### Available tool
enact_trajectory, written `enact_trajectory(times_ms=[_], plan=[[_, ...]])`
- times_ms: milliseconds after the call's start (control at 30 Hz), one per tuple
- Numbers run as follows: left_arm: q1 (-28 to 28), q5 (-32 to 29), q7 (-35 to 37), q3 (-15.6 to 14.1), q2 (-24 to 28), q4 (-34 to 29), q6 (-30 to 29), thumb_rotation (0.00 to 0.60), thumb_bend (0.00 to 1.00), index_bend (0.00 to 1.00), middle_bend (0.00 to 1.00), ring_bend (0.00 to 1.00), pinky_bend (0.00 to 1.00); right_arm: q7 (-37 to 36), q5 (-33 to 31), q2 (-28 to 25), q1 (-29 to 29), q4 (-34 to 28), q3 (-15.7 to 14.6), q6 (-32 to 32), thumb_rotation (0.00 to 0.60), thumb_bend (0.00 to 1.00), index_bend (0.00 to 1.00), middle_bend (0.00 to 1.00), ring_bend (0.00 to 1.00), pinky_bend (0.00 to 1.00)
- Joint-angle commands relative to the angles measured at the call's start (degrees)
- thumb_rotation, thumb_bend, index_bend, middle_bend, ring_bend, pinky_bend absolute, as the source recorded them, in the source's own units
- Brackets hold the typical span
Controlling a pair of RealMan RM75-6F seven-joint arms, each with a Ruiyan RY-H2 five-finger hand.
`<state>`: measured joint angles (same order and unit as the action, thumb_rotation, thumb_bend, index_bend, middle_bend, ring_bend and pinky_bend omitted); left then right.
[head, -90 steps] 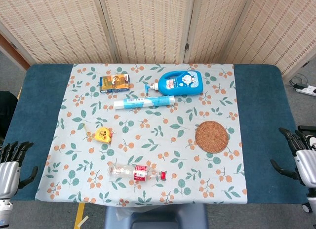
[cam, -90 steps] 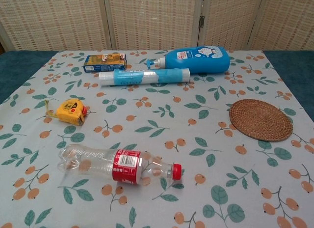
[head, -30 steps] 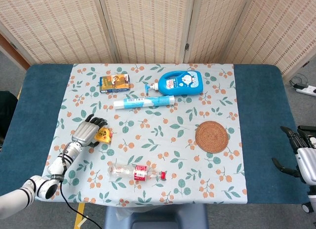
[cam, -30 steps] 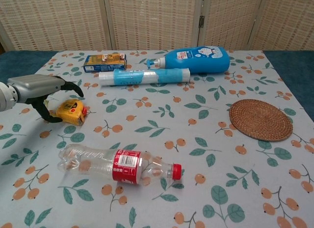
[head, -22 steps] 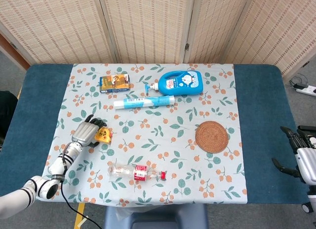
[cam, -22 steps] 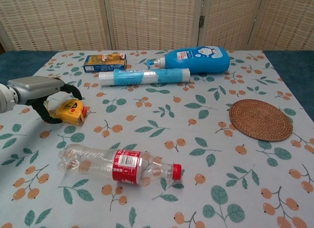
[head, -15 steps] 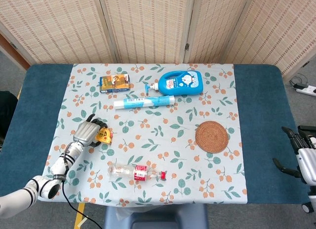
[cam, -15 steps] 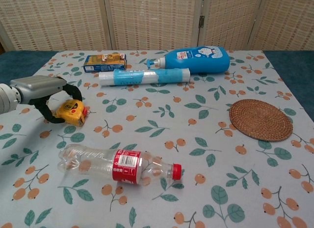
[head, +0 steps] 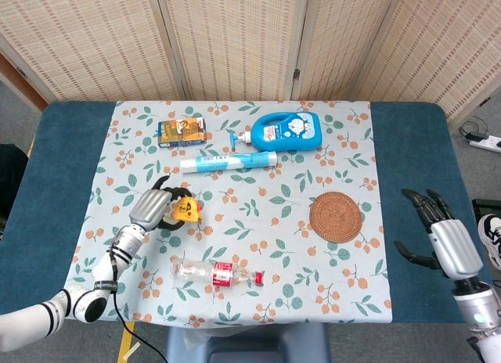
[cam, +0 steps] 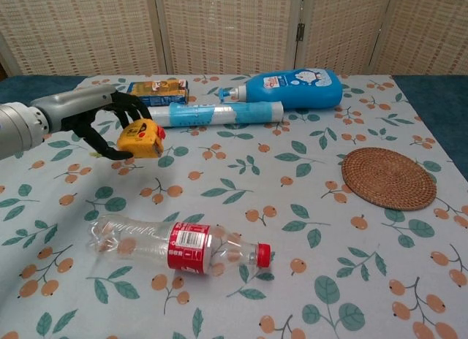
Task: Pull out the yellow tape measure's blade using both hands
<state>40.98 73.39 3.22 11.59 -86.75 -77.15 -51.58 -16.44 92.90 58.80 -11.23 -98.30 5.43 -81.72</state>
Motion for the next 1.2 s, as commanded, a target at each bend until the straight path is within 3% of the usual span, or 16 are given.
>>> enact_trajectory(times_ms=[33, 400, 667, 1200], plan=[[0.2, -4.7, -5.7, 3.0, 2.8, -11.6, -2.3, 0.600, 0.34, 0.51, 0.49, 0.38, 0.05, 4.5, 0.9, 2.8, -3.7, -3.6, 1.8, 2.9, 0.600, 0.34, 0.06, 0.14, 0.14, 0.04], [5.8, -18.2, -18.7, 8.9, -1.3, -21.6, -6.5, 0.600, 0.34, 0.52, 0.49, 0.38, 0.06, 18.1, -3.6, 13.4, -13.0, -9.8, 5.6, 11.9, 0.600, 0.34, 0.00, 0.02, 0.07, 0.03], [9.9, -26.8, -21.5, 12.7, -3.7, -24.0, -7.5, 0.600, 0.34, 0.51, 0.49, 0.38, 0.07, 25.3, -8.5, 20.7, -16.3, -8.5, 8.7, 11.8, 0.600, 0.34, 0.00, 0.00, 0.03, 0.00], [13.8, -31.8, -23.2, 14.1, -6.7, -23.5, -11.4, 0.600, 0.34, 0.52, 0.49, 0.38, 0.07, 30.4, -12.3, 28.2, -20.6, -3.6, 10.9, 10.8, 0.600, 0.34, 0.00, 0.00, 0.02, 0.00]])
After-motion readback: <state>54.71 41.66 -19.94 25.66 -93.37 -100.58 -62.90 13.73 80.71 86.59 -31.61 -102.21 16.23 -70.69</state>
